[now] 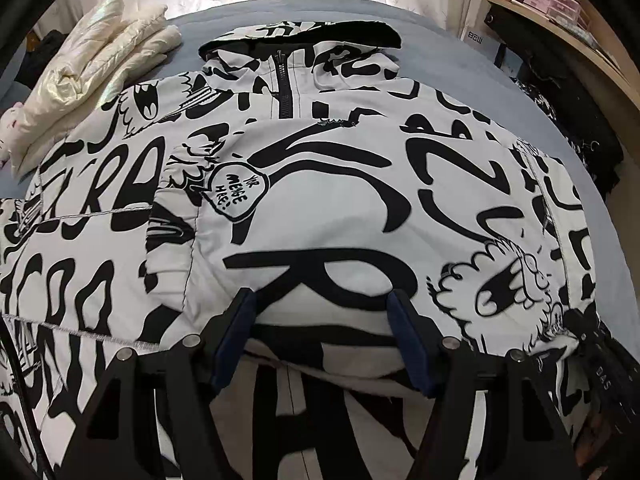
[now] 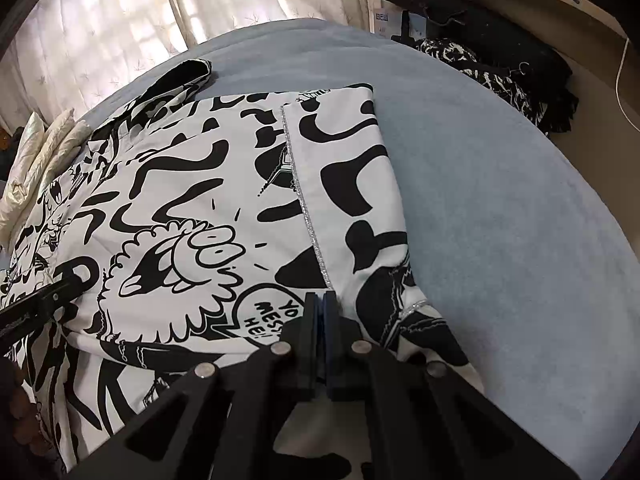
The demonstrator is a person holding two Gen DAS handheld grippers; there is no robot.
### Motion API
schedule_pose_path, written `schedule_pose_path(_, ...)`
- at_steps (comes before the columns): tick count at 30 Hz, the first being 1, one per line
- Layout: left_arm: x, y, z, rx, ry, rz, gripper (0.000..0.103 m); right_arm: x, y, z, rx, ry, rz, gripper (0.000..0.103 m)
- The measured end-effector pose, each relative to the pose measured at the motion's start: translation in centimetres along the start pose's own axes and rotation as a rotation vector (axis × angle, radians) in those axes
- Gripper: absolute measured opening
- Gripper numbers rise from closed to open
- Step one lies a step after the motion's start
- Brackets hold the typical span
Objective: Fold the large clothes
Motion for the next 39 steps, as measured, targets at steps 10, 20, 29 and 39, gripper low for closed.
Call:
schedule_pose_path(10,-2.5,-4.2,1.2,0.0,0.011,0.002,0.069,-0.2,-0.2,0.4,-0.003,-0.002,0.007,0.004)
schedule_pose_path(20,-4.8,-10.1,4.9,0.0,0.012,-0.055,0.069,-2.9,-2.3,1.1,0.042,0.073,0.08,0.005)
schedule_pose_path(29,-6.1,-15.3,8.3,-0.028,0.011,-0.121,0.07,-6.3,-6.5,3.6,0.127,0.151,0.125,0.034)
schedule_pose_path(39,-6.9,-19.9,12.4,-0.019,0.016,-0.196,0.074,-5.1,-12.2,8.9,0.196,0.105,0.056,0.035)
Point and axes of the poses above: each gripper's, at about its wrist camera, not at the fingertips, and y roughly the way its jaws point, z to its left, x to its top, the point moved 9 cm from there along y, roughly the way its jaws point, and after that the axes turned 12 degrees about -y, right-handed, at the moved point
